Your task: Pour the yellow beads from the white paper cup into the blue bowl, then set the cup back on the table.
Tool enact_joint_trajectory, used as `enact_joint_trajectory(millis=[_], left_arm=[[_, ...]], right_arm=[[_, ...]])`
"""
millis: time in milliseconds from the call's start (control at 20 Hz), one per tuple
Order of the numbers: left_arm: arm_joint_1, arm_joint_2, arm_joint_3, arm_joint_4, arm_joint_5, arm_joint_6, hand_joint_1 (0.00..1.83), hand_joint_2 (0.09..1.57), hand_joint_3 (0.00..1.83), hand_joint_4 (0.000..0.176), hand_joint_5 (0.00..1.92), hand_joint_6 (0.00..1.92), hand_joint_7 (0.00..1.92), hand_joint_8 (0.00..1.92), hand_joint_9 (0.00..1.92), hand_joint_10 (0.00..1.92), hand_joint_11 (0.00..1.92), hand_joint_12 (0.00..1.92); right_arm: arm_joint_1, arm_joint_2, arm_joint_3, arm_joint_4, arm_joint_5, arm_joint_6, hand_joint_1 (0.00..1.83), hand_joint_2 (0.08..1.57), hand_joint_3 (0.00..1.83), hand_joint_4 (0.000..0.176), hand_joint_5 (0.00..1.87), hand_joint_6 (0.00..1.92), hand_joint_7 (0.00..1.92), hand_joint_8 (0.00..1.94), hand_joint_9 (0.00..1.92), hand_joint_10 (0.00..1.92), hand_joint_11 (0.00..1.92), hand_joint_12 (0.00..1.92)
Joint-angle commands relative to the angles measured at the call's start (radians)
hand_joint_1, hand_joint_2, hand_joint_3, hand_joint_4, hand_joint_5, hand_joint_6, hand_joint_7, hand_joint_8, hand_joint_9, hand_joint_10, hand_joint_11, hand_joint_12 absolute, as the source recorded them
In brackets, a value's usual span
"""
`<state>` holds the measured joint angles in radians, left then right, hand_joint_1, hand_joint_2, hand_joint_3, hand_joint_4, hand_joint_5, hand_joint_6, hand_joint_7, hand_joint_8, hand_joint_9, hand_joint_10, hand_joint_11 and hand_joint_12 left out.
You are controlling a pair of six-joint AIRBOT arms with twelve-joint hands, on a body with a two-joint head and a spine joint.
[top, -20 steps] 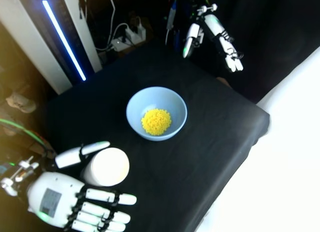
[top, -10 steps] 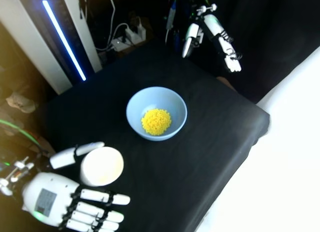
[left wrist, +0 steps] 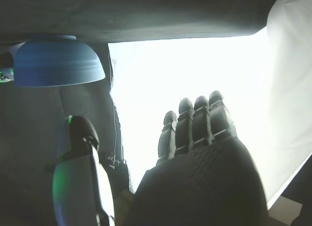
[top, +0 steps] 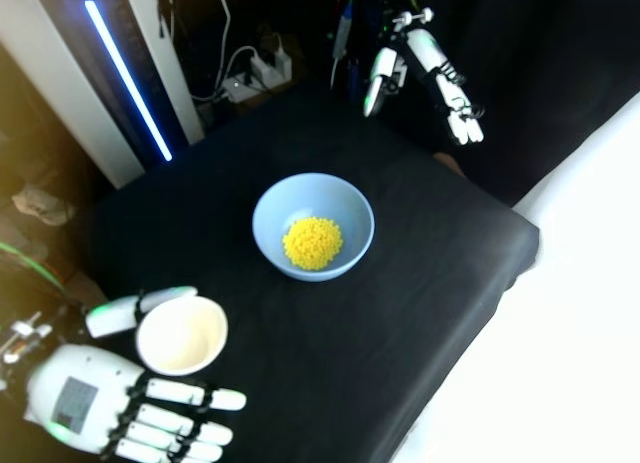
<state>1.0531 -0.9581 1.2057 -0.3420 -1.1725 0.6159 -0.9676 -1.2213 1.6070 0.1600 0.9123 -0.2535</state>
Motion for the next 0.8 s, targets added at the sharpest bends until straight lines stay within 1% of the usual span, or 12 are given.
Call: enact_joint_trajectory(millis=[0, 50, 100, 250, 300, 450, 500, 550, 600, 650, 700, 750], left_arm=[[-0.005, -0.003, 0.0, -0.013, -0.127, -0.007, 0.67, 0.93, 0.0, 0.108, 0.12, 0.0, 0.15, 0.0, 0.02, 0.0, 0.0, 0.0], [-0.005, -0.004, 0.0, -0.013, -0.127, -0.007, 0.67, 0.93, 0.0, 0.108, 0.12, 0.0, 0.15, 0.0, 0.02, 0.0, 0.0, 0.0], [-0.005, -0.004, -0.001, -0.013, -0.127, -0.007, 0.67, 0.93, 0.0, 0.119, 0.12, 0.0, 0.15, 0.0, 0.01, 0.0, 0.0, 0.0], [-0.005, -0.004, -0.001, -0.013, -0.128, -0.007, 0.67, 0.95, 0.0, 0.102, 0.11, 0.0, 0.14, 0.0, 0.02, 0.0, 0.0, 0.0], [-0.005, -0.004, -0.001, -0.013, -0.129, -0.007, 0.7, 0.95, 0.01, 0.092, 0.11, 0.0, 0.13, 0.0, 0.02, 0.0, 0.0, 0.0], [-0.005, -0.005, -0.001, -0.013, -0.13, -0.007, 0.7, 0.95, 0.0, 0.09, 0.1, 0.0, 0.11, 0.0, 0.0, 0.0, 0.0, 0.0], [-0.005, -0.006, -0.001, -0.013, -0.13, -0.008, 0.7, 0.96, 0.0, 0.091, 0.1, 0.0, 0.11, 0.0, 0.01, 0.0, 0.0, 0.0], [-0.005, -0.008, 0.0, -0.013, -0.13, -0.008, 0.71, 0.96, 0.01, 0.078, 0.11, 0.0, 0.11, 0.0, 0.01, 0.0, 0.0, 0.0], [-0.005, -0.009, 0.001, -0.013, -0.13, -0.009, 0.71, 0.96, 0.01, 0.082, 0.11, 0.0, 0.12, 0.0, 0.01, 0.0, 0.0, 0.0], [-0.005, -0.009, 0.001, -0.013, -0.129, -0.009, 0.71, 0.97, 0.01, 0.084, 0.12, 0.01, 0.12, 0.01, 0.02, 0.01, 0.0, 0.0], [-0.005, -0.009, 0.001, -0.013, -0.129, -0.01, 0.71, 0.97, 0.01, 0.084, 0.12, 0.01, 0.12, 0.01, 0.02, 0.01, 0.0, 0.0], [-0.005, -0.009, 0.001, -0.013, -0.129, -0.01, 0.7, 0.96, 0.0, 0.091, 0.11, 0.0, 0.12, 0.0, 0.01, 0.0, 0.0, 0.0]], right_arm=[[-0.004, 0.015, -0.003, 0.023, 0.109, 0.003, 0.21, 0.92, 0.0, 0.176, 0.0, 0.0, 0.0, 0.0, 0.0, 0.0, 0.0, 0.0], [-0.007, 0.017, -0.006, 0.023, 0.109, 0.003, 0.21, 0.92, 0.0, 0.176, 0.0, 0.0, 0.0, 0.0, 0.0, 0.0, 0.0, 0.0], [-0.012, 0.021, -0.011, 0.024, 0.109, 0.003, 0.26, 0.9, 0.0, 0.176, 0.0, 0.0, 0.0, 0.0, 0.0, 0.0, 0.0, 0.0], [-0.02, 0.027, -0.021, 0.024, 0.109, 0.003, 0.32, 0.9, 0.0, 0.176, 0.0, 0.0, 0.0, 0.0, 0.0, 0.0, 0.0, 0.0], [-0.022, 0.028, -0.024, 0.024, 0.109, 0.003, 0.35, 0.89, 0.0, 0.176, 0.0, 0.0, 0.0, 0.0, 0.0, 0.0, 0.0, 0.0], [-0.023, 0.027, -0.024, 0.024, 0.11, 0.003, 0.37, 0.89, 0.0, 0.176, 0.0, 0.0, 0.0, 0.0, 0.0, 0.0, 0.0, 0.0], [-0.022, 0.027, -0.024, 0.024, 0.11, 0.003, 0.37, 0.91, 0.0, 0.146, 0.0, 0.0, 0.0, 0.0, 0.0, 0.0, 0.0, 0.0], [-0.022, 0.027, -0.024, 0.025, 0.11, 0.003, 0.36, 0.89, 0.0, 0.152, 0.0, 0.0, 0.0, 0.0, 0.0, 0.0, 0.0, 0.0], [-0.022, 0.026, -0.024, 0.025, 0.111, 0.003, 0.37, 0.88, 0.0, 0.15, 0.0, 0.0, 0.0, 0.0, 0.0, 0.0, 0.0, 0.0], [-0.022, 0.026, -0.024, 0.026, 0.112, 0.003, 0.37, 0.82, 0.0, 0.175, 0.0, 0.0, 0.0, 0.0, 0.0, 0.0, 0.0, 0.0], [-0.022, 0.026, -0.024, 0.026, 0.112, 0.003, 0.37, 0.82, 0.0, 0.175, 0.0, 0.0, 0.0, 0.0, 0.0, 0.0, 0.0, 0.0], [-0.022, 0.025, -0.023, 0.028, 0.113, 0.003, 0.37, 0.82, 0.0, 0.176, 0.0, 0.0, 0.0, 0.0, 0.0, 0.0, 0.0, 0.0]])
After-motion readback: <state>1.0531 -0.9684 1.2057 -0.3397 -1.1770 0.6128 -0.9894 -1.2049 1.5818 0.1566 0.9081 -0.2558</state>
